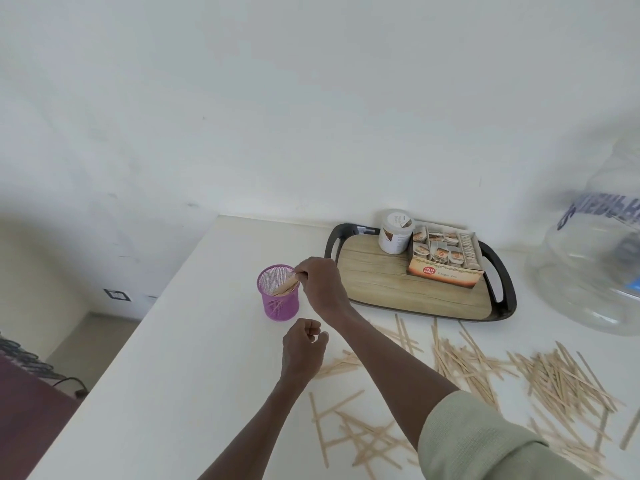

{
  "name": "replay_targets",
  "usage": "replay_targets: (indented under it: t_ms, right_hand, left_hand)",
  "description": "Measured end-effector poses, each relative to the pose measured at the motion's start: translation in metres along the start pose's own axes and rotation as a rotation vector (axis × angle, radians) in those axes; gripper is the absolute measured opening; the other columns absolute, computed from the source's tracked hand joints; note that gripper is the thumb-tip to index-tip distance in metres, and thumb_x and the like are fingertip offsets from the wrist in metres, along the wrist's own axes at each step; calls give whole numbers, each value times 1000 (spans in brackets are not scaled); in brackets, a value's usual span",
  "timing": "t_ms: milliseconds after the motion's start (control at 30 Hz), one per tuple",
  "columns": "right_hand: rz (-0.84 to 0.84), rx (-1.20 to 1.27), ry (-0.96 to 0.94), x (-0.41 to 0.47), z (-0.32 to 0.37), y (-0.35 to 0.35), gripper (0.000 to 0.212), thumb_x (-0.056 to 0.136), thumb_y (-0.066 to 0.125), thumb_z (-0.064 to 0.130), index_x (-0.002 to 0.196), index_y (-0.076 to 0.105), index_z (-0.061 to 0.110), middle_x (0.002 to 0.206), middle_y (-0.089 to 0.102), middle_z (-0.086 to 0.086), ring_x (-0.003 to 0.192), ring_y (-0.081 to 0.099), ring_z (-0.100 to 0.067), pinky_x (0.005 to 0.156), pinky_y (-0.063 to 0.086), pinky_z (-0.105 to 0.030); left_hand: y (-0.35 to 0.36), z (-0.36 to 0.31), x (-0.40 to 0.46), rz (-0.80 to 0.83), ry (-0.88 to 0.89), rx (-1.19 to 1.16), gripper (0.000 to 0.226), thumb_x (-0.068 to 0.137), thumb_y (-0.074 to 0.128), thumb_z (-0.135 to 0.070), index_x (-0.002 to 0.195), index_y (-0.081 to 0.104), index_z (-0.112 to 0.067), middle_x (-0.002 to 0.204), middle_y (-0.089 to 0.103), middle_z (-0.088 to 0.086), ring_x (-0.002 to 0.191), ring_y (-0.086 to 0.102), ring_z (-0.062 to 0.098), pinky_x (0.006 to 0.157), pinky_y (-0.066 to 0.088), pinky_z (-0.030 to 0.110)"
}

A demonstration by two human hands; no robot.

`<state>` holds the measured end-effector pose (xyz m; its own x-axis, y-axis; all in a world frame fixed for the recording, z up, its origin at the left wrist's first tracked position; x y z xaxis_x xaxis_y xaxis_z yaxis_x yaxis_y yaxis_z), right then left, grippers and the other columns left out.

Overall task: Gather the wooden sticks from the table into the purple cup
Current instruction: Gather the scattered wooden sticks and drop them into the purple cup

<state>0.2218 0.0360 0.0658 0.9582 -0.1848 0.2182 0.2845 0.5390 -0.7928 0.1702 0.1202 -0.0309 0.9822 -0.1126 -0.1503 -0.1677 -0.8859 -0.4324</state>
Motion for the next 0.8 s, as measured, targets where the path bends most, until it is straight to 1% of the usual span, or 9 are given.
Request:
replay_targets:
  t_ms: [100,200,267,367,433,500,567,667,800]
  right_hand:
    - [41,-23,-29,0,-1,9,21,86,52,-6,74,69,0,78,69,-13,73,64,-28,68,55,-40]
    - [99,-73,-103,0,0,11,25,93,53,4,72,65,1,73,64,-12,67,54,-24,64,44,-34]
    - [84,-55,-124,-1,-3,10,28,98,52,10,77,68,0,72,64,-10,67,54,-22,64,44,-33]
    - [3,-18,-128,-7,-10,1,29,98,50,10,76,68,3,70,65,-6,63,54,-18,61,44,-31]
    - [-44,-18,-131,-13,-18,-9,31,95,52,6,66,60,9,62,57,-3,58,46,-15,60,36,-26]
    - [-77,-13,-127,-23,-29,-22,37,92,53,2,58,43,13,52,42,0,53,38,-19,56,31,-29]
    - [-101,-4,-103,-36,-45,-34,36,89,54,1,56,42,5,49,42,-6,52,40,-25,53,34,-35]
    - [-119,29,-42,-59,-78,-53,32,87,54,2,56,44,3,51,47,-10,53,43,-25,56,37,-36]
    - [-123,-16,86,-89,-129,-81,30,87,55,9,58,53,0,53,56,-8,54,52,-24,59,46,-40]
  left_hand:
    - [-1,3,2,4,-8,14,12,83,69,-19,92,61,-20,89,67,-7,83,62,10,64,40,11]
    - [-2,4,5,8,-16,31,11,83,69,-20,92,62,-19,89,67,-7,81,61,6,62,39,10]
    - [-2,4,5,5,-18,40,11,84,69,-20,92,62,-19,89,67,-7,79,59,3,61,37,8]
    - [-3,1,3,4,-12,58,12,85,68,-19,96,64,-17,89,66,-8,79,58,4,65,38,11]
    - [-2,0,2,19,0,85,13,86,65,-17,99,66,-15,92,67,-8,85,61,8,72,39,16]
    - [1,-1,0,53,29,144,17,88,60,-13,104,67,-13,99,68,-6,91,60,10,78,38,17]
    - [3,-1,-2,93,67,207,21,90,56,-11,107,68,-11,105,69,-4,95,60,11,81,38,18]
    - [7,1,-6,163,138,315,22,92,54,-12,109,68,-12,111,69,2,101,62,17,85,41,20]
    - [16,1,-17,258,277,477,31,91,63,-21,120,63,-10,116,64,8,107,61,25,91,44,28]
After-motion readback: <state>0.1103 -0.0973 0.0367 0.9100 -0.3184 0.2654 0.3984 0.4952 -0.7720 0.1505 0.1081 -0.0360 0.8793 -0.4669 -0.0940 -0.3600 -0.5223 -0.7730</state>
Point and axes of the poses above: each hand's wrist, its own x-axis towards the middle knuckle, its own y-axis out of the palm, z = x × y, the point moved 2 cm from there along x, towards the middle knuckle
